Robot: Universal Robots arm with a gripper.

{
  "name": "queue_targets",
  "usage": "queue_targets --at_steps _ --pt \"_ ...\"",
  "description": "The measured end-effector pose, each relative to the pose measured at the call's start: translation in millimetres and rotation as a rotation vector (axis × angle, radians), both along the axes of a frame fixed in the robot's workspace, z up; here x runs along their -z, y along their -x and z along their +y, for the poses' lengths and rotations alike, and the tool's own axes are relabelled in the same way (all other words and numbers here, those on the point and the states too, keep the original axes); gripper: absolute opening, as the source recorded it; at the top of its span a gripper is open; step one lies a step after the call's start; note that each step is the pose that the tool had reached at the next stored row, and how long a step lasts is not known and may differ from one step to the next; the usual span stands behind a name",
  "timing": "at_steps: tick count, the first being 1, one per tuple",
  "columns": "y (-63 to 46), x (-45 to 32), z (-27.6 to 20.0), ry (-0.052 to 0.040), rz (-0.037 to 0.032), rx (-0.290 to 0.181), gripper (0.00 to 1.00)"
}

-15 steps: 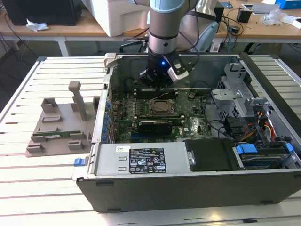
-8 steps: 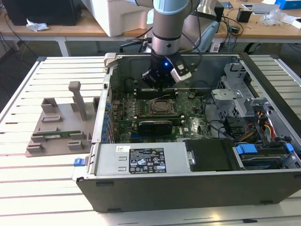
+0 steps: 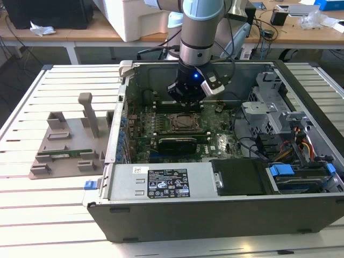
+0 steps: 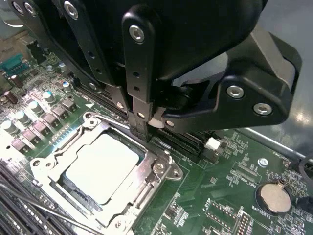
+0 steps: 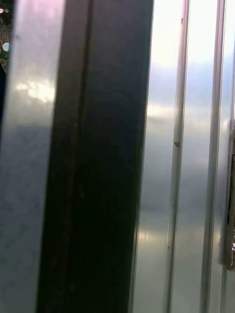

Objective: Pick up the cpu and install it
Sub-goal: 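Install the first cpu locking lever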

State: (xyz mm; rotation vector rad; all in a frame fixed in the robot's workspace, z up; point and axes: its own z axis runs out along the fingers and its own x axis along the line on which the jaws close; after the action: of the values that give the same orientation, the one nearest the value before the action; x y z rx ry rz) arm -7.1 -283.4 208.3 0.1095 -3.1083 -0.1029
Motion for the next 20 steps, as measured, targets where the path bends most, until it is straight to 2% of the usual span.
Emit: queue_targets --at_steps 11,20 --pt "-5.2 4.6 -3.1 0.0000 0.0009 0.000 0.11" --pt "-5.7 7.2 -1.7 0.0002 0.0010 0.000 0.11"
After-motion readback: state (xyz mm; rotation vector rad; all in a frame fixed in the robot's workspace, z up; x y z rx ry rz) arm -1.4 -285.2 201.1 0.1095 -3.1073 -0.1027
